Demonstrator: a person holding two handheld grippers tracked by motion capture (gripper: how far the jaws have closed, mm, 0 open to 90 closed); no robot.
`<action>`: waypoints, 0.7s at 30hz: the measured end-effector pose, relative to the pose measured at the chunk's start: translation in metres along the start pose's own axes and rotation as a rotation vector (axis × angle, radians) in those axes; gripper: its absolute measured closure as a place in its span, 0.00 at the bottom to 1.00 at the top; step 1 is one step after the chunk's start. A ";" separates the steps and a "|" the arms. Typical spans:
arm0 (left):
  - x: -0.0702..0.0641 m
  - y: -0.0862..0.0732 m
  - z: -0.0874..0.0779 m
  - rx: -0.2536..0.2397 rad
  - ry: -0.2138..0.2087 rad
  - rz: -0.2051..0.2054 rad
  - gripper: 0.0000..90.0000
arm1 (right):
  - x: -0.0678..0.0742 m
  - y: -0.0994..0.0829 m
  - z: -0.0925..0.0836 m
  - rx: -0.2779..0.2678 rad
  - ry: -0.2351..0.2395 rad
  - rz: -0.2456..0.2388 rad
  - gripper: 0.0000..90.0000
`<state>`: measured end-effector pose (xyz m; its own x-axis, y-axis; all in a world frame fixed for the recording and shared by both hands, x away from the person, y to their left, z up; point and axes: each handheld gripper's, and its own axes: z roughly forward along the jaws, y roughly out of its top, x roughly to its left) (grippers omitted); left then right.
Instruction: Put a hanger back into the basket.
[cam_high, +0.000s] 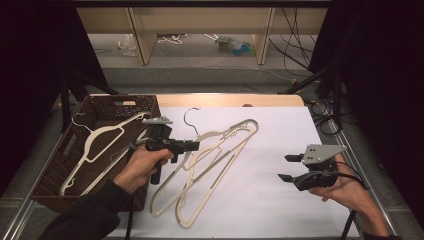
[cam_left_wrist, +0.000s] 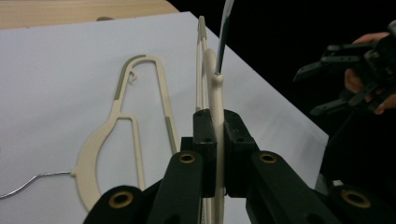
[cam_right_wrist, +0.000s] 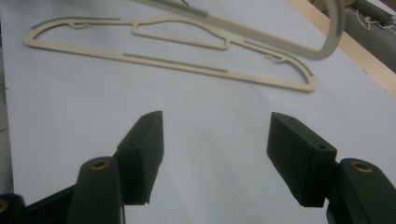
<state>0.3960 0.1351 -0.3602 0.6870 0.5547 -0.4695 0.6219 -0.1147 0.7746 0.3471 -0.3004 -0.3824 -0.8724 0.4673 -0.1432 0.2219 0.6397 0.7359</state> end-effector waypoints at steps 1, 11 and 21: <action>-0.002 0.001 -0.007 -0.020 -0.011 -0.006 0.95 | 0.001 -0.003 0.000 0.002 -0.001 -0.001 0.42; -0.001 0.015 -0.087 -0.152 0.040 -0.015 0.95 | 0.008 -0.013 -0.001 0.013 0.004 0.003 0.41; 0.027 0.017 -0.160 -0.230 0.123 -0.030 0.95 | 0.016 -0.017 0.006 0.011 0.013 0.009 0.35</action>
<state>0.3646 0.2801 -0.2915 0.6098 0.6527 -0.4496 0.5299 0.0861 0.8437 0.3318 -0.3004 -0.4012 -0.8760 0.4651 -0.1277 0.2347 0.6423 0.7296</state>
